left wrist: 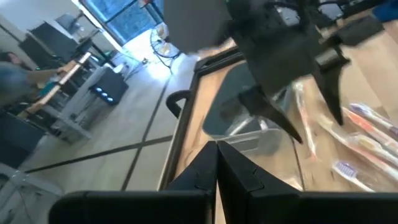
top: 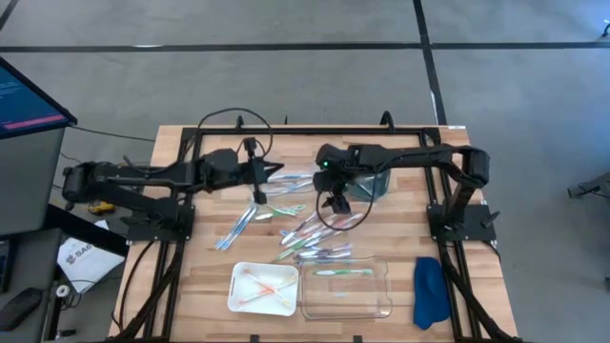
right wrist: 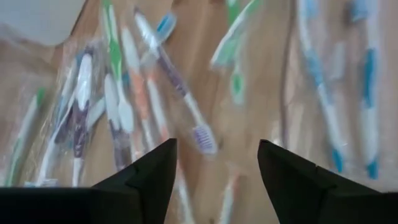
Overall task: Pick & Place Toothbrushes
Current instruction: Put the green toothbrush into the bottom transparent bin
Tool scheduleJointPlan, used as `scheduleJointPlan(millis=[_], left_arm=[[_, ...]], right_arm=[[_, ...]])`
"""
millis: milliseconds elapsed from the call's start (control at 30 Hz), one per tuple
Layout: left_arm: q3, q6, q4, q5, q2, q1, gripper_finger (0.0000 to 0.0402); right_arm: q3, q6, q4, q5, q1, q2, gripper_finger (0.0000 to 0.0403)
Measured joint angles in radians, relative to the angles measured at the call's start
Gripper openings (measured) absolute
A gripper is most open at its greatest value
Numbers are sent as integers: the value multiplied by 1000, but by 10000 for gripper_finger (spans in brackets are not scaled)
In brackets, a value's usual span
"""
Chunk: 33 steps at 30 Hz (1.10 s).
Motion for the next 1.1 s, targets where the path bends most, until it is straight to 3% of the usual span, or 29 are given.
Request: scheduleJointPlan(millis=[233,500,833,1100], left_arm=[[0,0,30,167,0,95,3],[-8,-49,30,340,8,130,3],[-64,-52,124,365,4,133,3],[-64,-81,140,522,4,129,3]], right_arm=[[38,-51,19,-30,-45,-71,204],[45,-95,63,-101,10,-168,188],[43,-97,58,-111,60,-169,151],[43,-115,6,-184,59,-169,116]])
